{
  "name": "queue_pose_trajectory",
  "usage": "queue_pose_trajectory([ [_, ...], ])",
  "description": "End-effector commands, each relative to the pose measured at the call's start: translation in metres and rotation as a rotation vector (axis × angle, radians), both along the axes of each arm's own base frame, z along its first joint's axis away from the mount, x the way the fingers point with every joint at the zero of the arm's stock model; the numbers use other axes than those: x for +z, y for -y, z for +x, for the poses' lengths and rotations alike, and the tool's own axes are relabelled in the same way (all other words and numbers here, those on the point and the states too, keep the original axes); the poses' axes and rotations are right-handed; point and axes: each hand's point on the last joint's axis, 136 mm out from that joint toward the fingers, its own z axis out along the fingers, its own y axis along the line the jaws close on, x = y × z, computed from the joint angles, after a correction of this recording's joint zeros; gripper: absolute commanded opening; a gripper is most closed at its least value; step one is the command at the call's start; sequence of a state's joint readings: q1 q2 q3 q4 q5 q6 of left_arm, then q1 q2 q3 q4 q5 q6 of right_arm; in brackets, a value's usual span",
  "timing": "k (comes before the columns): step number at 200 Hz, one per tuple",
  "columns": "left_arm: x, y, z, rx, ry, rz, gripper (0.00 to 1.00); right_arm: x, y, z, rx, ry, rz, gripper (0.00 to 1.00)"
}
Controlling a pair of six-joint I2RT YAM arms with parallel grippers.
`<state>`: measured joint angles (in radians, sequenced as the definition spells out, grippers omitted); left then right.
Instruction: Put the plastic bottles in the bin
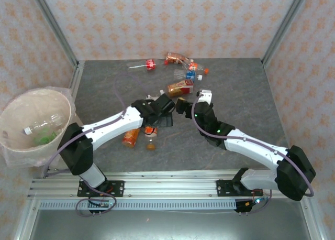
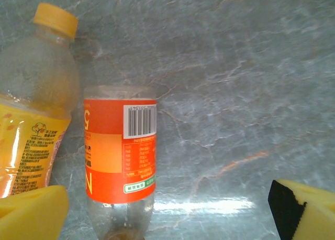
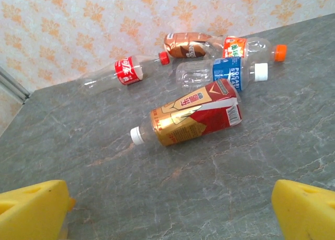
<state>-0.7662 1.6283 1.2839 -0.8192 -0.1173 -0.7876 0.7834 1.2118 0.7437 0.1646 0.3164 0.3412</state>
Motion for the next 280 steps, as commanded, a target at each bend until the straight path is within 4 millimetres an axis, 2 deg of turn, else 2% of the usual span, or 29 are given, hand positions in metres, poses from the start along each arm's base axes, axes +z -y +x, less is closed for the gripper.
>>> queue_pose_trajectory([
  [1,-0.019,-0.019,-0.001,0.074,0.005,0.089,1.00,-0.004,0.018,-0.001,-0.070,0.002,-0.015,0.99],
  [16,-0.030,-0.016,0.002,0.063,0.003,0.094,0.97,-0.009,0.020,-0.002,-0.079,-0.005,-0.022,0.99],
  [19,-0.032,-0.015,0.003,0.057,0.003,0.093,0.97,-0.001,0.022,-0.004,-0.081,0.011,-0.005,0.99],
  [39,-0.044,-0.012,0.006,0.038,-0.006,0.108,0.92,-0.002,0.023,-0.005,-0.080,0.009,-0.005,0.99],
  [59,-0.055,-0.015,0.007,0.041,-0.024,0.159,0.92,-0.001,0.023,-0.005,-0.073,0.008,-0.013,0.99],
  [94,-0.082,-0.009,0.009,0.031,-0.067,0.172,0.90,0.000,0.026,-0.005,-0.086,0.019,-0.011,0.99],
  [125,-0.092,0.004,0.015,0.004,-0.076,0.141,0.83,-0.001,0.027,-0.005,-0.089,0.018,-0.020,0.99],
  [142,-0.091,0.008,0.019,-0.012,-0.071,0.145,0.82,-0.002,0.027,-0.004,-0.090,0.016,-0.023,0.99],
  [147,-0.101,0.008,0.018,-0.021,-0.095,0.162,0.81,-0.002,0.027,-0.005,-0.090,0.015,-0.022,0.99],
  [168,-0.105,0.014,0.018,-0.038,-0.113,0.145,0.73,-0.003,0.028,-0.005,-0.094,0.014,-0.025,0.99],
  [208,-0.099,0.023,0.016,-0.063,-0.096,0.091,0.58,-0.004,0.031,-0.007,-0.104,0.020,-0.022,0.99],
  [211,-0.089,0.025,0.017,-0.066,-0.076,0.069,0.58,-0.004,0.031,-0.007,-0.102,0.021,-0.021,0.99],
  [233,-0.075,0.029,0.019,-0.078,-0.036,0.028,0.53,-0.004,0.032,-0.009,-0.095,0.032,0.003,0.99],
  [258,-0.049,0.031,0.027,-0.082,0.050,-0.013,0.51,-0.006,0.031,-0.012,-0.084,0.033,0.019,0.99],
  [280,-0.022,0.024,0.034,-0.049,0.141,-0.024,0.49,-0.006,0.032,-0.012,-0.080,0.031,0.009,0.99],
])
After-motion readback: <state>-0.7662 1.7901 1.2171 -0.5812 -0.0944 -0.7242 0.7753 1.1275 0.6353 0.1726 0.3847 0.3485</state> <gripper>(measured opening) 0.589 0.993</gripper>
